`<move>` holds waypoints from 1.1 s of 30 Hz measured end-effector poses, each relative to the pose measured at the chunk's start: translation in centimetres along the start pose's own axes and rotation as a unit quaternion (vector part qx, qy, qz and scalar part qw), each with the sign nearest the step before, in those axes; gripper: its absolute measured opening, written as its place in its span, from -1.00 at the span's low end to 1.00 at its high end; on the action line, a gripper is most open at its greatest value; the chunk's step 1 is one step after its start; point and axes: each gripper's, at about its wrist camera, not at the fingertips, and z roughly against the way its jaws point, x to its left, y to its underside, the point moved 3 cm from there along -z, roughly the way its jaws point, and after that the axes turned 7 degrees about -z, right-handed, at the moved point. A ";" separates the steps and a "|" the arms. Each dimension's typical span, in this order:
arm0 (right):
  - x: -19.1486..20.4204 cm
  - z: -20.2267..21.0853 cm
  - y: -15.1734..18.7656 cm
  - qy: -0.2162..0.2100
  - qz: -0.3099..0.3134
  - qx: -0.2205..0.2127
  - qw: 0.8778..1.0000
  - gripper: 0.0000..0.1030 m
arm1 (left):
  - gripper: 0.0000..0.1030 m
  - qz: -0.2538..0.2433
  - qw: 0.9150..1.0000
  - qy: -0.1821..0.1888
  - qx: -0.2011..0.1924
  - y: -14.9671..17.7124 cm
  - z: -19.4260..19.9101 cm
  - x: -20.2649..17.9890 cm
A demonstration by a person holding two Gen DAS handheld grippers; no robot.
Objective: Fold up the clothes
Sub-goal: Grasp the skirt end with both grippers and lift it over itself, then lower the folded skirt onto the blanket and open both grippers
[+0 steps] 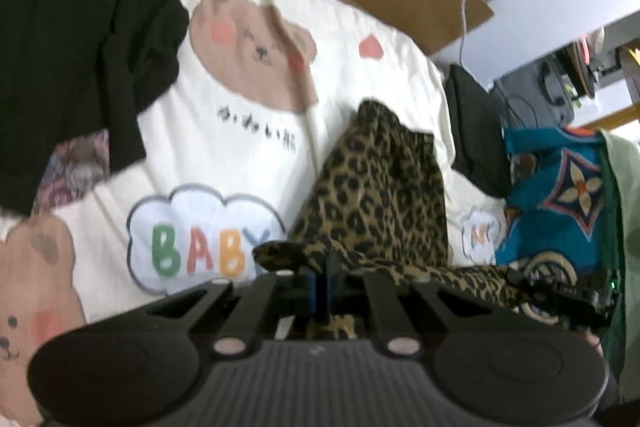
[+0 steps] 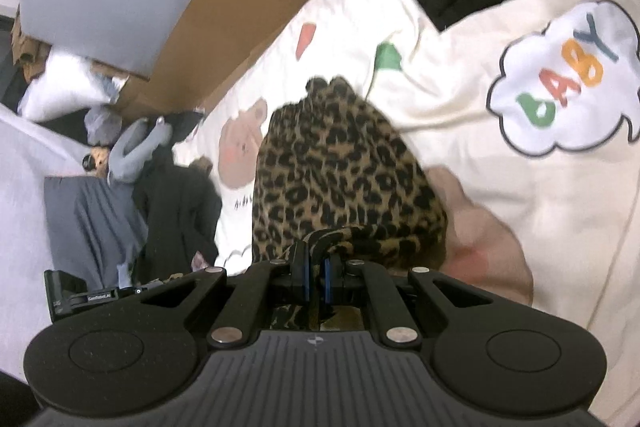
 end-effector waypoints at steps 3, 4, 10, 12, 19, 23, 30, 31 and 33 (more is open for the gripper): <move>0.3 -0.6 -1.0 -0.003 0.002 -0.014 1.000 -0.90 | -0.91 0.014 1.000 -0.003 -0.018 -1.6 -0.6 0.3; 0.3 -0.8 -1.3 -0.003 0.003 -0.018 1.000 -0.90 | -0.91 0.018 0.999 -0.002 -0.026 -2.1 -0.8 0.3; 0.3 -2.1 -3.0 -0.008 0.009 -0.039 0.999 -0.89 | -0.91 0.020 0.998 -0.018 -0.050 -4.6 -2.5 0.2; 0.3 -2.4 -3.5 -0.003 0.009 -0.041 0.999 -0.89 | -0.91 0.013 0.998 -0.026 -0.050 -5.4 -3.1 -0.1; 1.0 -2.9 -5.0 0.008 0.037 -0.047 0.998 -0.89 | -0.90 -0.024 0.997 -0.053 -0.059 -7.5 -4.1 -1.5; -0.4 -4.4 -6.0 0.025 0.030 -0.045 0.998 -0.89 | -0.90 -0.029 0.996 -0.065 -0.062 -8.2 -5.6 -1.3; -1.4 -6.4 -7.0 0.027 0.033 -0.042 0.998 -0.80 | -0.79 -0.045 0.992 -0.095 -0.067 -8.8 -9.2 -0.8; -1.4 -6.6 -7.1 0.027 0.033 -0.042 0.998 -0.80 | -0.72 -0.048 0.992 -0.095 -0.070 -8.8 -9.5 -0.8; -1.5 -6.9 -7.2 0.030 0.034 -0.043 0.998 -0.62 | -0.63 -0.054 0.991 -0.099 -0.076 -8.9 -10.1 -1.0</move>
